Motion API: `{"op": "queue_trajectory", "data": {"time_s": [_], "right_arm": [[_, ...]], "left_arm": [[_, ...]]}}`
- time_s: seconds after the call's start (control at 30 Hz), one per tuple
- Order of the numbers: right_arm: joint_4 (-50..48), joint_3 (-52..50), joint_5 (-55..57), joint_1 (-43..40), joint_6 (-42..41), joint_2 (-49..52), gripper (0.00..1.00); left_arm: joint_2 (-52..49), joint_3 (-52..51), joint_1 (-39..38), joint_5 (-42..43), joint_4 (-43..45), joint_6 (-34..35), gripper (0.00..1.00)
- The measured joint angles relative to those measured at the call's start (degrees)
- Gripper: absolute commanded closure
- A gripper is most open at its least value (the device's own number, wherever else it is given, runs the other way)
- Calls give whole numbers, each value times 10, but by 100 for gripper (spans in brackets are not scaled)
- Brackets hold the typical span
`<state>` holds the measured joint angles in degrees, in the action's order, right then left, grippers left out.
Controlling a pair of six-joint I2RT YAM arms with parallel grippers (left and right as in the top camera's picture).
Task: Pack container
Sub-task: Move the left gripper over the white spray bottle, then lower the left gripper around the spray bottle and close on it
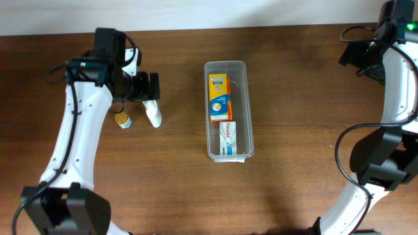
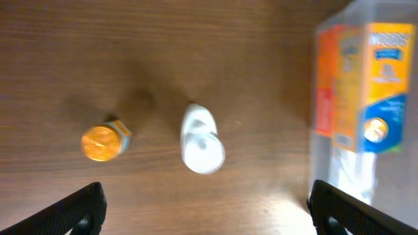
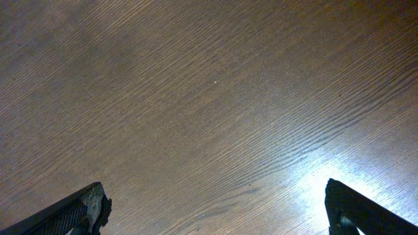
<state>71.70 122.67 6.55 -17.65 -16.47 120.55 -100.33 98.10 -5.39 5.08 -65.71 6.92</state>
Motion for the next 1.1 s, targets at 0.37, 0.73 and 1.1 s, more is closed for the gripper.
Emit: {"op": "queue_trajectory", "data": {"time_s": [0.37, 0.73, 1.1], "right_arm": [[0, 0, 0, 0, 0, 0, 2], [0, 0, 0, 0, 0, 0, 2], [0, 0, 0, 0, 0, 0, 2]], "left_arm": [[-15, 9, 0, -23, 3, -5, 1], [-95, 14, -9, -21, 3, -19, 1], [-144, 14, -24, -21, -5, -20, 1]]}}
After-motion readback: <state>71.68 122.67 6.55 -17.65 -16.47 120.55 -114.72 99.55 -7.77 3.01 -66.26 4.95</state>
